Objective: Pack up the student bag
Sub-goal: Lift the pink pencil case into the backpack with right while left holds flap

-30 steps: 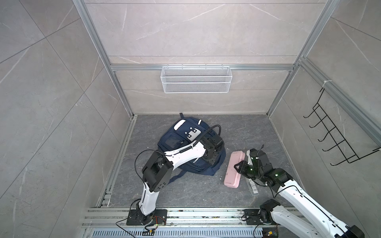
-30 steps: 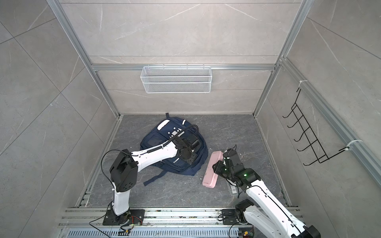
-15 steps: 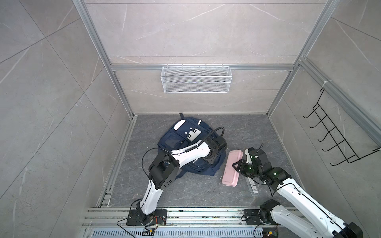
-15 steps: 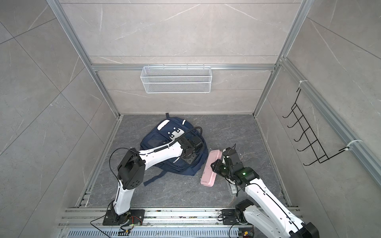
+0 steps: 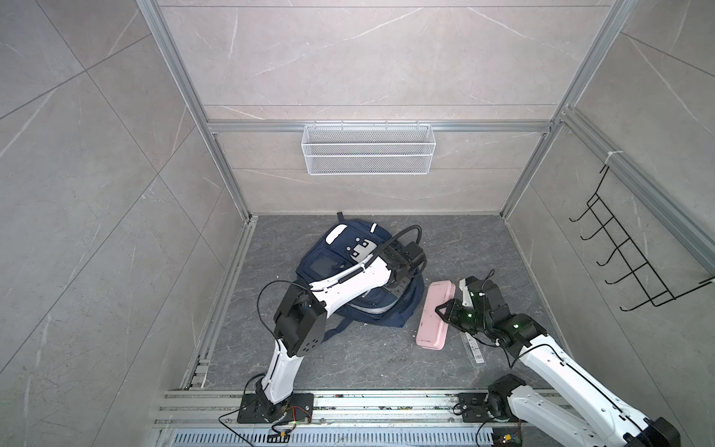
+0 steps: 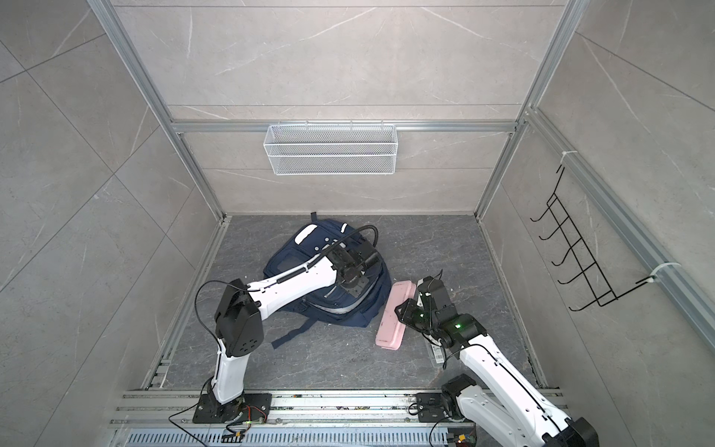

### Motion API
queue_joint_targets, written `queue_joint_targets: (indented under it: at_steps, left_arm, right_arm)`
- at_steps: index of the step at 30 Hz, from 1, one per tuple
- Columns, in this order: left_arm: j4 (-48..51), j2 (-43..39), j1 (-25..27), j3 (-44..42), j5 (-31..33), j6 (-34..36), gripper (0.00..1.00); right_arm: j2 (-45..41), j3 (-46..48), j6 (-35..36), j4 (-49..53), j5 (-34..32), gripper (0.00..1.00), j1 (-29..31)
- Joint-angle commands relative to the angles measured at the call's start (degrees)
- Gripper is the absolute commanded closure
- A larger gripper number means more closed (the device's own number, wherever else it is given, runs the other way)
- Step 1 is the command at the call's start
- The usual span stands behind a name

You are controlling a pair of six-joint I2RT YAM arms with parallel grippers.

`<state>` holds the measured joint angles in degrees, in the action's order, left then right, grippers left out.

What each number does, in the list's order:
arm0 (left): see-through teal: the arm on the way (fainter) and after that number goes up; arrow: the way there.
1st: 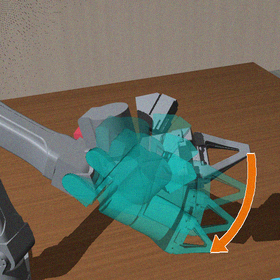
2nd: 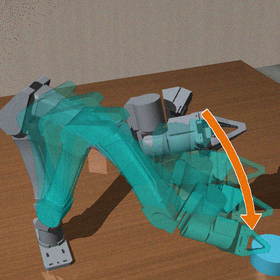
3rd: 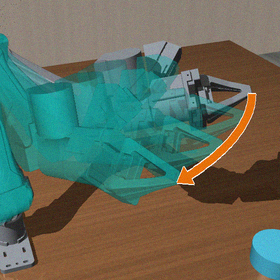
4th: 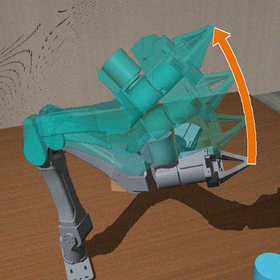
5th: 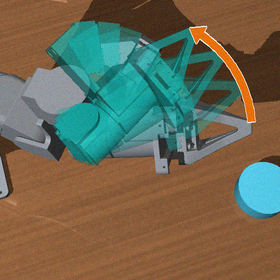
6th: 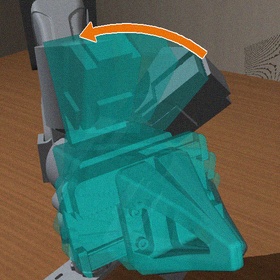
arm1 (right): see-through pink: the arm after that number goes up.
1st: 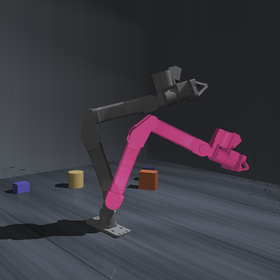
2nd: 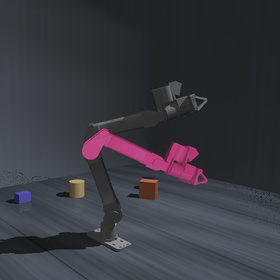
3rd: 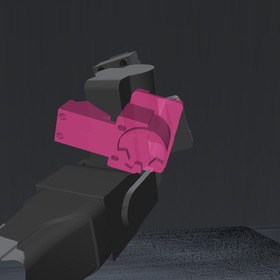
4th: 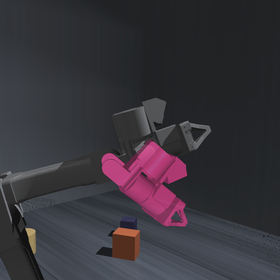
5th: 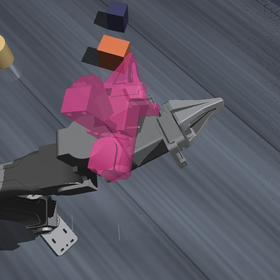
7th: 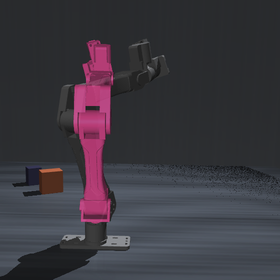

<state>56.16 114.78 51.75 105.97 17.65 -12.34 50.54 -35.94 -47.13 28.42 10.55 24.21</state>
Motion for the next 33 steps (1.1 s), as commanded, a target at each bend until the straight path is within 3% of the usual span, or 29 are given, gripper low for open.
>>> queue_joint_targets:
  at_steps: [1, 6, 9, 22, 33]
  left_arm:
    - [-3.14, -8.48, -4.38, 3.47, -5.35, -0.45, 1.0]
    - [-6.64, -13.35, -9.86, 2.74, -16.7, -3.18, 1.0]
    - [-7.29, -14.86, -11.43, 2.88, -20.26, -3.65, 1.0]
    - [-5.82, -15.49, -12.81, 5.0, -22.02, -3.64, 1.0]
    - [-2.97, -13.17, -12.83, 12.21, -22.62, -3.74, 1.0]
  right_arm:
    - [1.09, -1.56, -0.58, -4.06, 1.33, 1.0, -0.25]
    - [4.29, -2.58, -1.57, -8.57, 3.6, 1.0, -0.23]
    - [7.41, -4.22, -1.68, -10.84, 5.31, 1.0, -0.25]
    - [17.29, -8.38, -3.99, -21.31, 9.29, 1.0, -0.27]
    - [38.65, -18.1, -13.1, -42.09, 15.02, 1.0, -0.21]
